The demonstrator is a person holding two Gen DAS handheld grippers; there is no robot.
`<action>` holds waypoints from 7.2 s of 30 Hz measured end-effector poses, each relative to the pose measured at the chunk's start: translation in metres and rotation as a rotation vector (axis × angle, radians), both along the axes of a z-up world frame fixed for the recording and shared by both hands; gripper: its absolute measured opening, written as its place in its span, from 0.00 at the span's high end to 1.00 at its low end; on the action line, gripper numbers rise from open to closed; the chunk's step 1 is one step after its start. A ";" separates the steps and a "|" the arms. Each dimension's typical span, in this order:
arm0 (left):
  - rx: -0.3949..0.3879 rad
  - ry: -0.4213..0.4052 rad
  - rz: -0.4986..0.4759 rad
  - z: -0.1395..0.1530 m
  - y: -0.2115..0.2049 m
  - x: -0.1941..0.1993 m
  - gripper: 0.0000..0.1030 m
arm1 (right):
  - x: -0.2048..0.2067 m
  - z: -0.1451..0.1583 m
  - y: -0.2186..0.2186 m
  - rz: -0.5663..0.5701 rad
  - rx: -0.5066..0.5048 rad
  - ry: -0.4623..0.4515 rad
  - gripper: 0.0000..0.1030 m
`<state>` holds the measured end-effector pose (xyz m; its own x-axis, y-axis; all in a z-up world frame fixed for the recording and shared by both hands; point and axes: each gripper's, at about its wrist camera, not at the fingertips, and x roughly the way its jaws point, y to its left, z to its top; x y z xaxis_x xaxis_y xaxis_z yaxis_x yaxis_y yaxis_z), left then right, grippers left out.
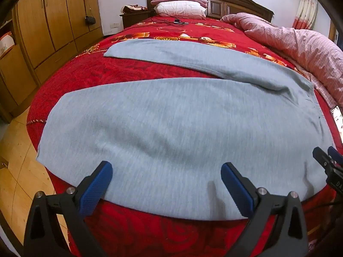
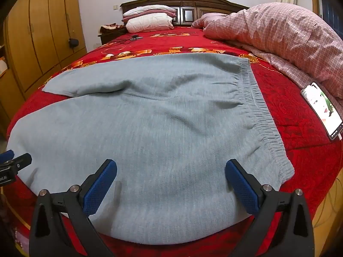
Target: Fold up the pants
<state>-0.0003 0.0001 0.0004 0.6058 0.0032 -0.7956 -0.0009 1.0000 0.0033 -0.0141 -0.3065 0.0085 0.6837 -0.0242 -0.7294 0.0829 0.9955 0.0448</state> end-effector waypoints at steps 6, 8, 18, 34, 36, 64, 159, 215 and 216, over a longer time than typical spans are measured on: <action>0.000 0.001 0.000 0.001 0.001 -0.001 0.00 | 0.000 0.000 0.000 -0.001 0.001 0.000 0.00; 0.001 0.001 0.000 0.001 0.001 -0.001 0.00 | 0.000 0.000 0.000 0.000 0.001 0.000 0.00; 0.001 0.003 0.000 0.000 -0.001 0.000 0.00 | 0.000 0.000 -0.001 -0.001 0.001 0.000 0.00; 0.002 0.005 0.000 0.000 -0.001 0.000 0.00 | 0.000 -0.001 -0.002 -0.001 0.001 0.000 0.00; 0.002 0.006 -0.001 0.000 -0.001 0.000 0.00 | 0.000 -0.001 -0.002 -0.001 0.001 0.000 0.00; 0.006 0.009 -0.002 -0.003 -0.001 0.000 0.00 | 0.000 0.000 -0.002 -0.005 0.000 0.005 0.00; 0.070 0.186 -0.166 -0.010 0.060 0.386 0.11 | 0.308 -0.012 -0.116 0.165 -0.018 0.421 0.02; -0.091 -0.112 -0.061 0.106 0.123 0.072 0.97 | 0.055 0.093 -0.053 0.288 0.083 0.088 0.96; -0.082 -0.106 -0.059 0.101 0.122 0.065 0.97 | 0.050 0.087 -0.050 0.291 0.081 0.098 0.96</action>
